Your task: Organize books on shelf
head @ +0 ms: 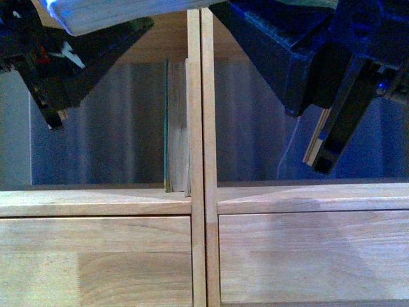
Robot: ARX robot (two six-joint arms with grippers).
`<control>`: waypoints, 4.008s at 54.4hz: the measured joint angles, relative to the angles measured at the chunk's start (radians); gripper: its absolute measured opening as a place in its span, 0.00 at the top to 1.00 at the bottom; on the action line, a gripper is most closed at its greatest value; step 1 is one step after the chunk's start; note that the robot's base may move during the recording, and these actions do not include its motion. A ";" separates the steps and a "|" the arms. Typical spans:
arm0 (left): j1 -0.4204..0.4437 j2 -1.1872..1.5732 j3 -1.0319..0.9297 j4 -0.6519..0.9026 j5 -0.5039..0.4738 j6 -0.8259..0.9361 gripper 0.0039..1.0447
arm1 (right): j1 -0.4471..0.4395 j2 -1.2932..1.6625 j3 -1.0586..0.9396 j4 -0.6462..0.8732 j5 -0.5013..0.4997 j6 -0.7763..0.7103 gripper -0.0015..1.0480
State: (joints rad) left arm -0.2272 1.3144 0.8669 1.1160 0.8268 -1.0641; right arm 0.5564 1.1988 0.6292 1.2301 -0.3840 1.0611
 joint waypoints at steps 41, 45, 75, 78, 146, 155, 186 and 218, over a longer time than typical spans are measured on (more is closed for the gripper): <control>0.054 -0.018 -0.012 0.105 -0.031 -0.056 0.94 | 0.015 -0.014 -0.032 -0.004 0.029 0.086 0.57; 0.070 -0.020 -0.014 0.080 -0.036 -0.021 0.94 | -0.016 -0.039 -0.040 -0.051 0.006 0.068 0.48; 0.247 0.153 0.238 -0.404 -0.359 0.812 0.94 | -0.876 -0.563 -0.230 -0.433 -0.561 -0.119 0.07; 0.242 0.206 0.294 -0.433 -0.385 0.890 0.94 | -0.949 -0.612 -0.236 -0.489 -0.593 -0.188 0.07; -0.053 0.768 0.936 -0.599 -0.923 1.450 0.94 | -0.885 -0.830 -0.291 -0.715 -0.527 -0.476 0.07; -0.055 0.758 0.937 -0.661 -0.934 1.464 0.82 | -0.885 -0.830 -0.291 -0.715 -0.527 -0.476 0.07; -0.037 0.436 0.438 -0.423 -0.855 1.442 0.07 | -0.885 -0.830 -0.291 -0.715 -0.527 -0.476 0.07; 0.307 -0.805 -0.517 -0.915 -0.508 0.990 0.15 | -0.873 -0.834 -0.288 -0.735 -0.494 -0.500 0.08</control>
State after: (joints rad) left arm 0.0799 0.5095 0.3496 0.2012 0.3187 -0.0738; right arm -0.3164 0.3649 0.3412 0.4950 -0.8780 0.5613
